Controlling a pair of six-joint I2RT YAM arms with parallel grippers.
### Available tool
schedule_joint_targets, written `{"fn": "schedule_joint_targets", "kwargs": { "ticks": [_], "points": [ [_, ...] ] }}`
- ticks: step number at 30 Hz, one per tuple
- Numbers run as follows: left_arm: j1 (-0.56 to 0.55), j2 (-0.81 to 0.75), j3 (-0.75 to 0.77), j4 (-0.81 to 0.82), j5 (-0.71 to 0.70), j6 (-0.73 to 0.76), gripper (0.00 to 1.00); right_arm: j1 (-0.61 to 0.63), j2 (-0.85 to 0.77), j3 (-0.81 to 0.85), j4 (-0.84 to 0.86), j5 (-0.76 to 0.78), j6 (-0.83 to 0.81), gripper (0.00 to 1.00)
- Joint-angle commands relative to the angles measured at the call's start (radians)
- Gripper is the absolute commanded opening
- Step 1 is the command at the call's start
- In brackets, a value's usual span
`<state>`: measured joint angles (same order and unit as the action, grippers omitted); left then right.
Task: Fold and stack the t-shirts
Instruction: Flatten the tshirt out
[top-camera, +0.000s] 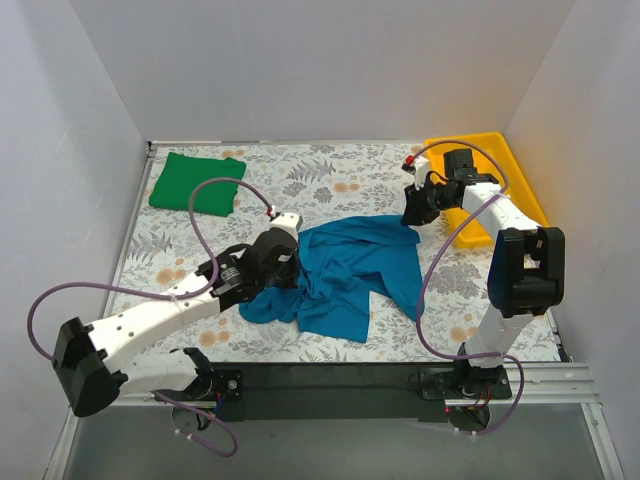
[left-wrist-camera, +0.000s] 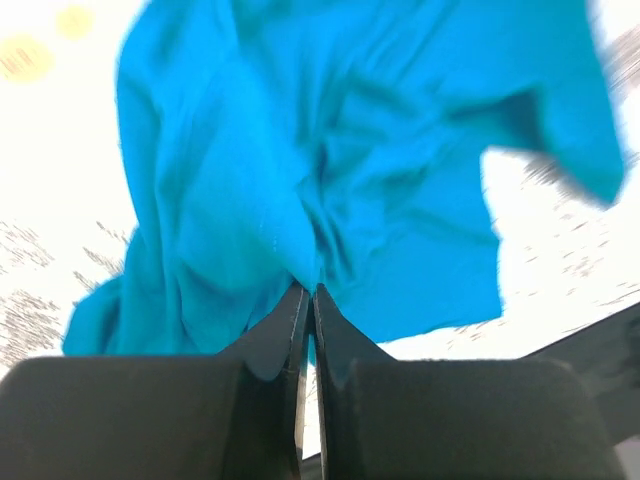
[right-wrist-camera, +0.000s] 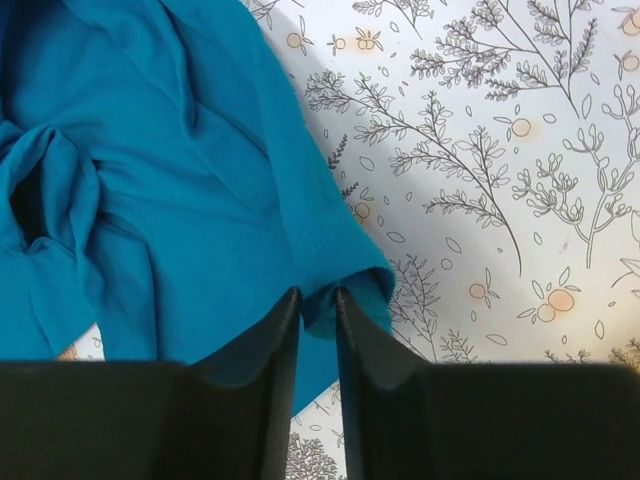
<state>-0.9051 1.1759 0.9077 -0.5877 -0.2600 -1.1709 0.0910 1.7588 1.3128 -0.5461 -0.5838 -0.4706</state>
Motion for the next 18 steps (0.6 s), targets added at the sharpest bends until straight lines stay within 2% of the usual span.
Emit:
{"fn": "schedule_joint_targets", "kwargs": {
  "ticks": [1, 2, 5, 13, 18],
  "points": [
    [-0.002, -0.081, 0.054, -0.044, -0.084, 0.017, 0.00, -0.010, -0.022, 0.045, 0.008, 0.019, -0.005, 0.30],
    [-0.002, -0.102, 0.063, -0.049, -0.094, 0.019, 0.00, -0.010, -0.025, 0.045, 0.009, 0.022, -0.005, 0.36],
    [0.000, -0.131, 0.077, -0.067, -0.136, 0.027, 0.00, -0.008, -0.042, 0.045, 0.008, 0.041, -0.011, 0.41],
    [0.000, -0.140, 0.102, -0.073, -0.177, 0.047, 0.00, -0.010, -0.001, 0.019, -0.015, 0.074, -0.037, 0.42],
    [0.002, -0.144, 0.091, -0.070, -0.174, 0.043, 0.00, -0.007, 0.060, 0.003, -0.011, 0.165, -0.034, 0.43]
  ]
}}
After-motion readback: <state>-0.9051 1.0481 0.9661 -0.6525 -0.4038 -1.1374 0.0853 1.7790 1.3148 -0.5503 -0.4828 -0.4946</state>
